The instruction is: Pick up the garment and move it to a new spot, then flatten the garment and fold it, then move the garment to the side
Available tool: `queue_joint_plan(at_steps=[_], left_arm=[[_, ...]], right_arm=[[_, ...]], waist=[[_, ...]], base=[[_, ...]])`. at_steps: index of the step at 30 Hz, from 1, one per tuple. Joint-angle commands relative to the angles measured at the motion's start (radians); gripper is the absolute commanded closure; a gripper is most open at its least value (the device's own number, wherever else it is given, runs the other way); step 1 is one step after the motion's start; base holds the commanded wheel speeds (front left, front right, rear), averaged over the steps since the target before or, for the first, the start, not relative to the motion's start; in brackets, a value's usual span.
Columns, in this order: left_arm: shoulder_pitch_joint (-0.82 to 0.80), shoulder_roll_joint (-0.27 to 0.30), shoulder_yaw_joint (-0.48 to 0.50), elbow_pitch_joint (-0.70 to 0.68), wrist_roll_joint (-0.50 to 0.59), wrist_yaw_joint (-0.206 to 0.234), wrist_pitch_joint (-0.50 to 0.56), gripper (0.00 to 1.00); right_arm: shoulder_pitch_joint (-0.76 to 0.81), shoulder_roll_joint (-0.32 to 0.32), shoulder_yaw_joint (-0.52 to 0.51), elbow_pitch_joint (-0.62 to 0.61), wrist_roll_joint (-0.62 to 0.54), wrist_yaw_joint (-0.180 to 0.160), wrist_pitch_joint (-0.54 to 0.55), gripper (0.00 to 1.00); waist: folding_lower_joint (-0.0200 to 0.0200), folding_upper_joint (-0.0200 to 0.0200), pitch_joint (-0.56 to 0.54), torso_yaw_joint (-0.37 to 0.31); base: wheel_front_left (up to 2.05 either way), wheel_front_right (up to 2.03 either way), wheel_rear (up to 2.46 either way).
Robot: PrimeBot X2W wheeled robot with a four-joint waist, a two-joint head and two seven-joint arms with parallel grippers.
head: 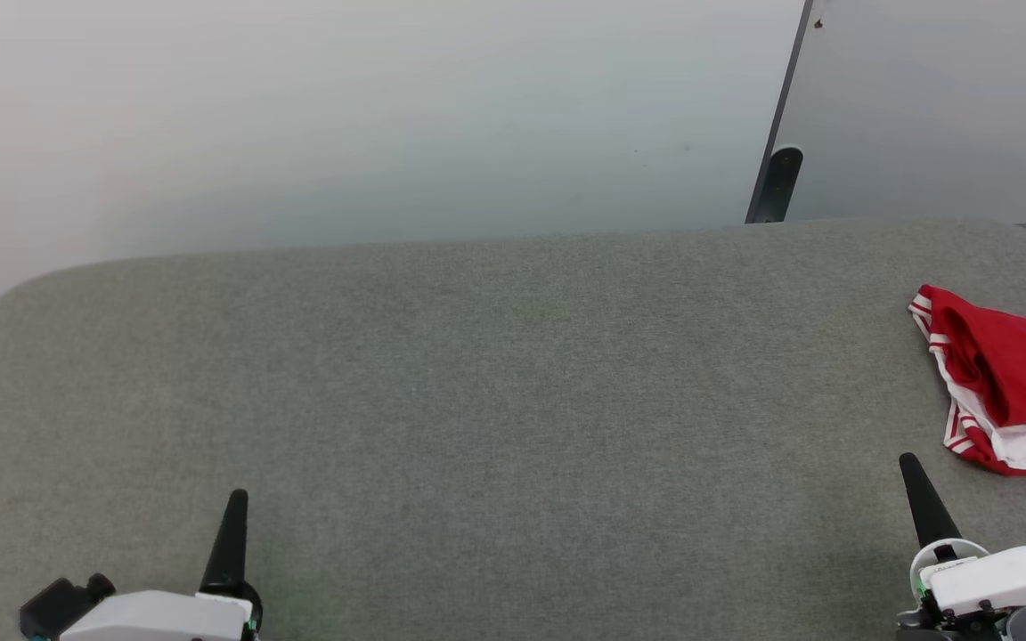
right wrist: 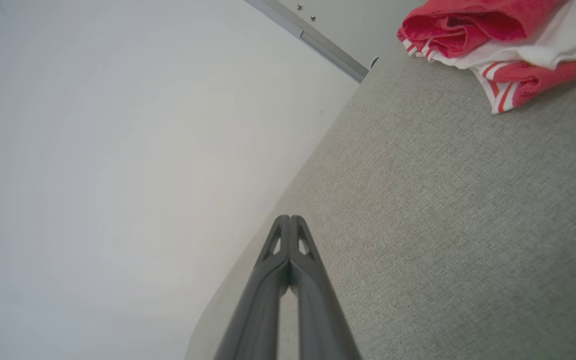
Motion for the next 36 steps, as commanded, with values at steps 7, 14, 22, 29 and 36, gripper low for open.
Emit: queue_joint_plan(at_steps=[7, 14, 22, 29, 36], left_arm=[[-0.028, -0.006, 0.006, -0.014, -0.078, -0.002, 0.024, 1.0], [-0.037, -0.013, 0.006, -0.017, -0.133, -0.002, 0.041, 1.0], [-0.044, -0.02, 0.007, -0.021, -0.192, -0.003, 0.06, 1.0], [-0.05, -0.027, 0.007, -0.024, -0.242, -0.003, 0.074, 1.0], [-0.057, -0.034, 0.008, -0.025, -0.287, -0.003, 0.088, 1.0]], right_arm=[[-0.021, 0.012, -0.015, -0.018, 0.094, -0.001, 0.018, 1.0], [-0.021, 0.019, -0.024, -0.023, 0.158, -0.001, 0.031, 1.0], [-0.021, 0.03, -0.031, -0.028, 0.226, -0.001, 0.044, 1.0], [-0.021, 0.038, -0.039, -0.032, 0.282, -0.001, 0.056, 1.0], [-0.021, 0.046, -0.047, -0.036, 0.337, -0.001, 0.066, 1.0]], waist=[[0.0, 0.0, 0.003, 0.007], [0.0, 0.0, 0.005, 0.012], [0.0, 0.0, 0.008, 0.019], [0.0, 0.0, 0.01, 0.025], [0.0, 0.0, 0.013, 0.03]], base=[[0.0, 0.0, 0.0], [0.0, 0.0, 0.0], [0.0, 0.0, 0.0], [0.0, 0.0, 0.0], [0.0, 0.0, 0.0]])
